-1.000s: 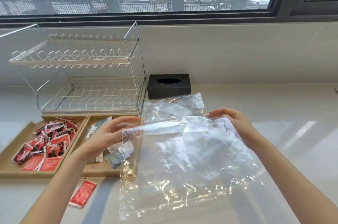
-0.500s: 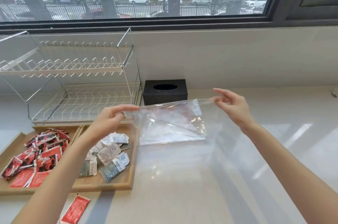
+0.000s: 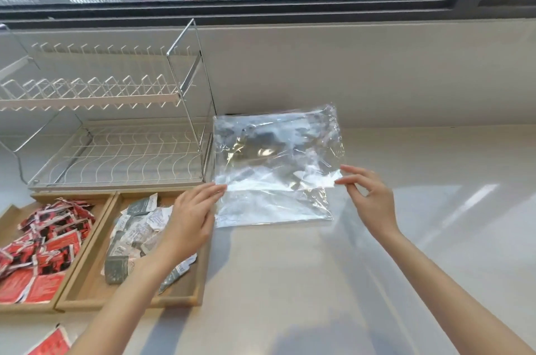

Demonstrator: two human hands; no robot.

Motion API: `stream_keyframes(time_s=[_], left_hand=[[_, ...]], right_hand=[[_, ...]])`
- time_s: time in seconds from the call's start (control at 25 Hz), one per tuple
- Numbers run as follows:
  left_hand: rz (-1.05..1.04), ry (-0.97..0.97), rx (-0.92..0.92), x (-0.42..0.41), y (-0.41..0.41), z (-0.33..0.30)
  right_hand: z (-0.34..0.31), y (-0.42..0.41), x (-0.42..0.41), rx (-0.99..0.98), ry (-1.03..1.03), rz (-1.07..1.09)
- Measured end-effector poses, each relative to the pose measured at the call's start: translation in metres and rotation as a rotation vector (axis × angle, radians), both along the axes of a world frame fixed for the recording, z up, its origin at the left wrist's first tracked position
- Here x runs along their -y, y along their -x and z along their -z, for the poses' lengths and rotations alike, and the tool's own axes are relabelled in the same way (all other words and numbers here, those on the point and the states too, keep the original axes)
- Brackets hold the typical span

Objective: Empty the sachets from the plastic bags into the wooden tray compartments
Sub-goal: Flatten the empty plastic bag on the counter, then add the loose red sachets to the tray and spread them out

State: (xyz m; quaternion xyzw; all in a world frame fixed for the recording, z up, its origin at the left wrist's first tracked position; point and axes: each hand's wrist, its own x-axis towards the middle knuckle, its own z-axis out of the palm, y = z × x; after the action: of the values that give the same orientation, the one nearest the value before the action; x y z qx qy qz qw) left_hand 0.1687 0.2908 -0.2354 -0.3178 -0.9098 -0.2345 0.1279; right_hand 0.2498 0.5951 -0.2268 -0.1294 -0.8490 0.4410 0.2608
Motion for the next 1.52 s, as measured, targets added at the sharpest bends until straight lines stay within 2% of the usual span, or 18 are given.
stream_keyframes(time_s=[0.16, 0.28, 0.44, 0.68, 0.84, 1.0, 1.52], left_hand=[[-0.085, 0.283, 0.092, -0.008, -0.006, 0.050], [-0.109, 0.353, 0.052, -0.014, -0.011, 0.080], [-0.202, 0.257, 0.124, -0.024, -0.008, 0.085], [-0.192, 0.309, 0.177, -0.028, -0.010, 0.082], [-0.190, 0.240, 0.264, -0.027, -0.015, 0.070], [-0.167, 0.159, 0.274, -0.020, -0.029, 0.054], [-0.314, 0.055, 0.314, 0.077, -0.088, 0.021]], right_hand=[[0.056, 0.011, -0.004, 0.246, -0.107, -0.091], [0.083, 0.017, -0.004, 0.373, -0.164, -0.156], [0.091, 0.020, 0.003, 0.392, -0.171, -0.133], [0.089, 0.019, 0.010, 0.370, -0.203, -0.098], [0.076, 0.010, 0.019, 0.440, -0.337, -0.147], [0.059, 0.000, 0.036, 0.473, -0.435, -0.200], [0.017, -0.026, 0.174, 0.401, -0.407, -0.420]])
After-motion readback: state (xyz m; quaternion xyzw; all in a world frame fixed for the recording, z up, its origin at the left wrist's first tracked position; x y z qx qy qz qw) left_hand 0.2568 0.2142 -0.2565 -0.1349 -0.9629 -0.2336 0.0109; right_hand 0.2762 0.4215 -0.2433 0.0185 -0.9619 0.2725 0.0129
